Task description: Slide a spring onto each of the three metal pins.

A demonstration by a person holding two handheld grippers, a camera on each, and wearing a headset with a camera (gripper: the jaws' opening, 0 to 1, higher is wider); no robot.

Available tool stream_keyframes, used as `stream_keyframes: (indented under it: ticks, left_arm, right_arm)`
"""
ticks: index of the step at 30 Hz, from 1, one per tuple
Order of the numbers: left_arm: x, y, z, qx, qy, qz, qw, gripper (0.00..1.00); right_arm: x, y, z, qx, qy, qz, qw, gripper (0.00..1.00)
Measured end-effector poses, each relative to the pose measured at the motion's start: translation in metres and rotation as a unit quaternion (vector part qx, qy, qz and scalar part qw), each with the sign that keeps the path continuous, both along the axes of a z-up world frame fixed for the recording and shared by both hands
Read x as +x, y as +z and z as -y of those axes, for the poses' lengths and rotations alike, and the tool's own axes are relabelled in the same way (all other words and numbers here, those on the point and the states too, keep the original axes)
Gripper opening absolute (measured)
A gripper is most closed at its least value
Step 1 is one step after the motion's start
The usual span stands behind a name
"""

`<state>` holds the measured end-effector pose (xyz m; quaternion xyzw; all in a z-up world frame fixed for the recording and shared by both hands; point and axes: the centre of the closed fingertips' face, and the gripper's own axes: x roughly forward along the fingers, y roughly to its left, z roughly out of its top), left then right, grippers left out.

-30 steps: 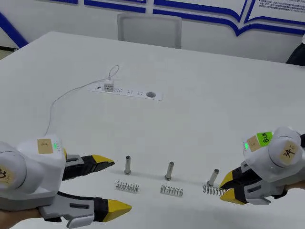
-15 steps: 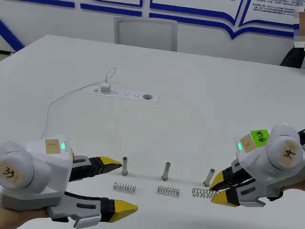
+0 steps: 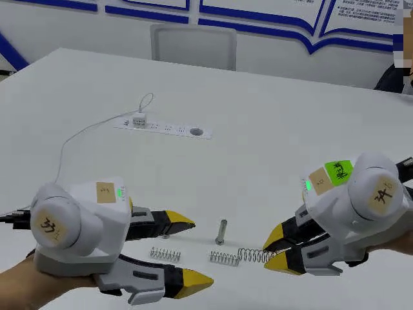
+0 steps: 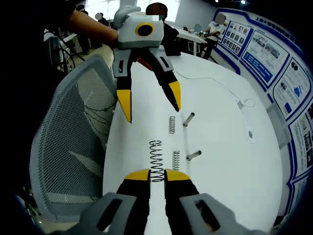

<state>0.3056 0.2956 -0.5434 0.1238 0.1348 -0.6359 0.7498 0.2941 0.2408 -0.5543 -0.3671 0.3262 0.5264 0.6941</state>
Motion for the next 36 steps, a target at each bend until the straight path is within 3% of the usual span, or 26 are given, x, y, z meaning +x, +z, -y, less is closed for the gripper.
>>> stream_keyframes:
  ticks: [10, 21, 30, 33, 36]
  left_arm:
    - [-0.008, 0.0, 0.014, -0.003, -0.017, -0.003, 0.9998, 0.46]
    - [-0.018, -0.002, 0.021, -0.004, -0.036, -0.008, 0.9993, 0.38]
    - [-0.024, 0.001, 0.025, -0.011, -0.051, -0.012, 0.9986, 0.26]
    - [-0.028, -0.001, 0.024, -0.006, -0.064, -0.009, 0.9979, 0.14]
    - [-0.027, -0.003, 0.023, 0.0, -0.062, -0.009, 0.998, 0.13]
  right_arm:
    - [-0.004, 0.008, -0.023, 0.012, 0.023, 0.007, 0.9996, 0.11]
    - [-0.007, 0.005, -0.033, 0.012, 0.037, 0.004, 0.9992, 0.11]
    - [-0.011, 0.002, -0.04, 0.008, 0.049, 0.001, 0.9988, 0.11]
    - [-0.013, 0.001, -0.041, 0.005, 0.053, 0.0, 0.9986, 0.11]
    - [-0.015, -0.001, -0.042, 0.003, 0.058, -0.003, 0.9983, 0.11]
